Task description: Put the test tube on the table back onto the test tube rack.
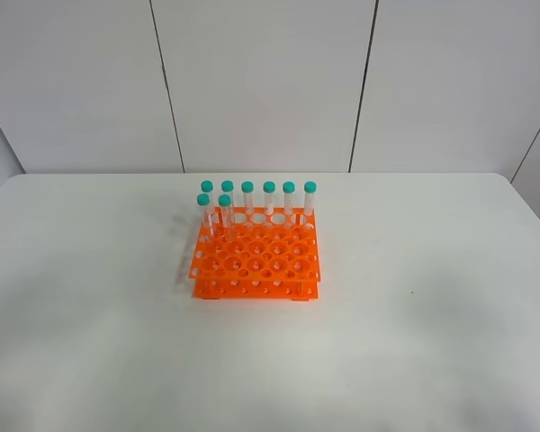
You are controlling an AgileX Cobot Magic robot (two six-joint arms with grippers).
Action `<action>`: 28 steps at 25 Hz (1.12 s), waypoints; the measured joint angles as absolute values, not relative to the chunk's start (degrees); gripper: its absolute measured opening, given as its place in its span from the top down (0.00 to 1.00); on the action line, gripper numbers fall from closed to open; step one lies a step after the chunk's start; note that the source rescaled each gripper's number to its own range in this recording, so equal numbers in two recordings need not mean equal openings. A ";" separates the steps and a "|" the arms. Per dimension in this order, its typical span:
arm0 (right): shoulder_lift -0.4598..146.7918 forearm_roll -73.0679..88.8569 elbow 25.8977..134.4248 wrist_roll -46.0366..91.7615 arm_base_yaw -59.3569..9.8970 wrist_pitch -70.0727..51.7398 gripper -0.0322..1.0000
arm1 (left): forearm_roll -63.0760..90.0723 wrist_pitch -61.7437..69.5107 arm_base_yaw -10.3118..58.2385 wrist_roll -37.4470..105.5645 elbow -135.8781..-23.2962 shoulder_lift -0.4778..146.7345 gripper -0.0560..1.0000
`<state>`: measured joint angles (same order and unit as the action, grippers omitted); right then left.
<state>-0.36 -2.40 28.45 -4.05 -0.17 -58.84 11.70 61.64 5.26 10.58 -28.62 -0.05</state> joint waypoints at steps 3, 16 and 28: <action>-0.36 -2.40 28.45 -4.05 -0.17 -58.84 0.40 | 11.70 61.68 5.26 10.81 -28.62 -0.29 0.00; -0.36 -2.40 28.45 -4.05 -0.17 -58.84 0.40 | 11.75 61.68 5.26 10.98 -28.62 -0.29 0.00; -0.36 -2.40 28.45 -4.05 -0.17 -58.84 0.40 | 11.75 61.68 5.26 11.03 -28.62 -0.29 0.00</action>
